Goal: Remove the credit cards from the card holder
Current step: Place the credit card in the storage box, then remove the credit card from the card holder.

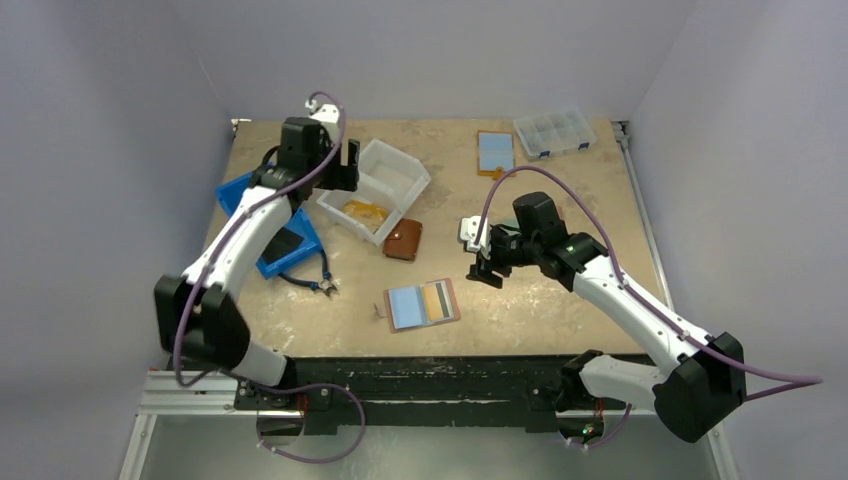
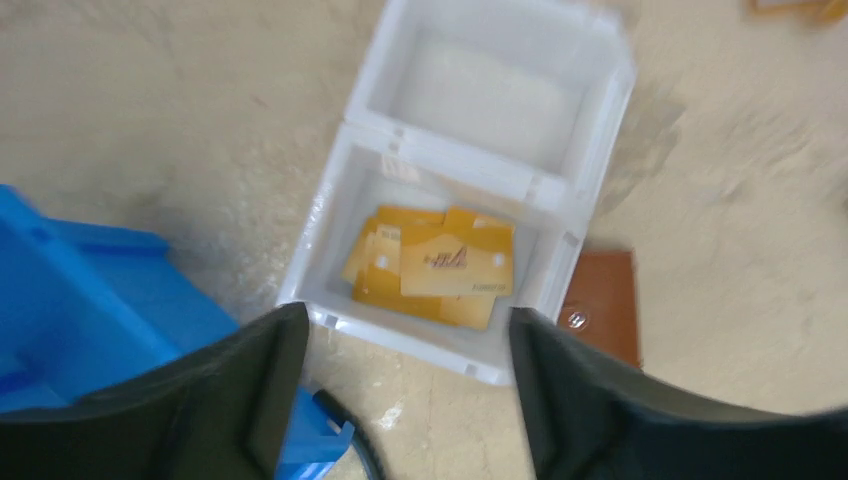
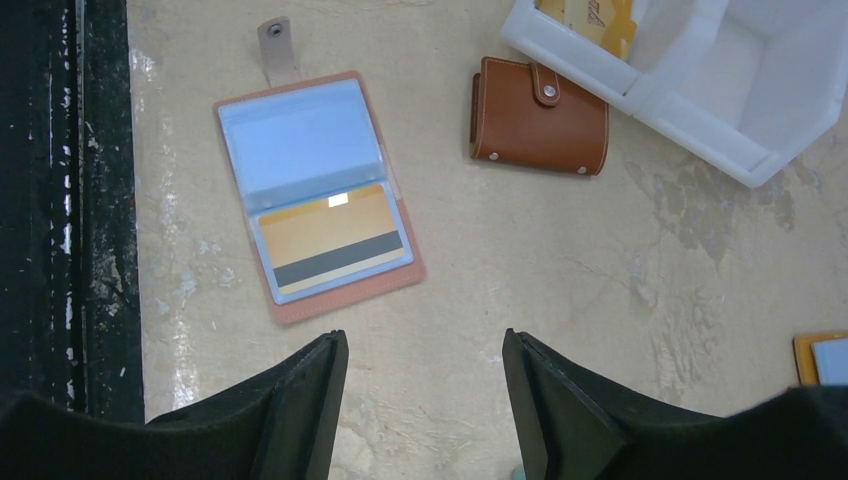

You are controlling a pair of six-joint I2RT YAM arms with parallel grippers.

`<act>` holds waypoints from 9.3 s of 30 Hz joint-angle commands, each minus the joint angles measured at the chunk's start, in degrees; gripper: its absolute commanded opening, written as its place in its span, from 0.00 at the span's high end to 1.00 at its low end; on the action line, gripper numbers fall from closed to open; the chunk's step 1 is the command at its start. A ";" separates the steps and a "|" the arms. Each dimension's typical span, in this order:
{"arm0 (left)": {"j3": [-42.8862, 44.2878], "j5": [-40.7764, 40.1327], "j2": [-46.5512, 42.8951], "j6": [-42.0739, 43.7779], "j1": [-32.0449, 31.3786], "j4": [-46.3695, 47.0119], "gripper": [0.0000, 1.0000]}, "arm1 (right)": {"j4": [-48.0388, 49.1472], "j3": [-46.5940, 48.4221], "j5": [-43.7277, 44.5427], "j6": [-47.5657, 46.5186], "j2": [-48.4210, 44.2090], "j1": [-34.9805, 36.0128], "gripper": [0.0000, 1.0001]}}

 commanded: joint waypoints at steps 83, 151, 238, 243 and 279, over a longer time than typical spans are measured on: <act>-70.22 16.99 -44.75 -56.92 -26.46 59.88 0.09 | -14.33 -4.75 -20.18 -32.07 4.06 -5.23 0.16; -64.96 -3.24 -20.62 -53.58 -38.00 69.61 0.55 | 14.18 2.68 0.73 42.47 28.86 1.00 1.00; -59.93 -7.26 -9.37 -63.88 -38.93 63.49 0.62 | 12.40 3.98 -1.01 45.03 34.88 3.21 1.00; -61.46 -6.79 -8.97 -65.69 -38.93 66.30 0.63 | 12.39 4.00 -1.19 45.11 34.99 3.28 1.00; -63.90 -3.40 -6.20 -68.71 -38.76 71.77 0.44 | 12.53 4.00 -1.28 45.24 35.82 3.60 1.00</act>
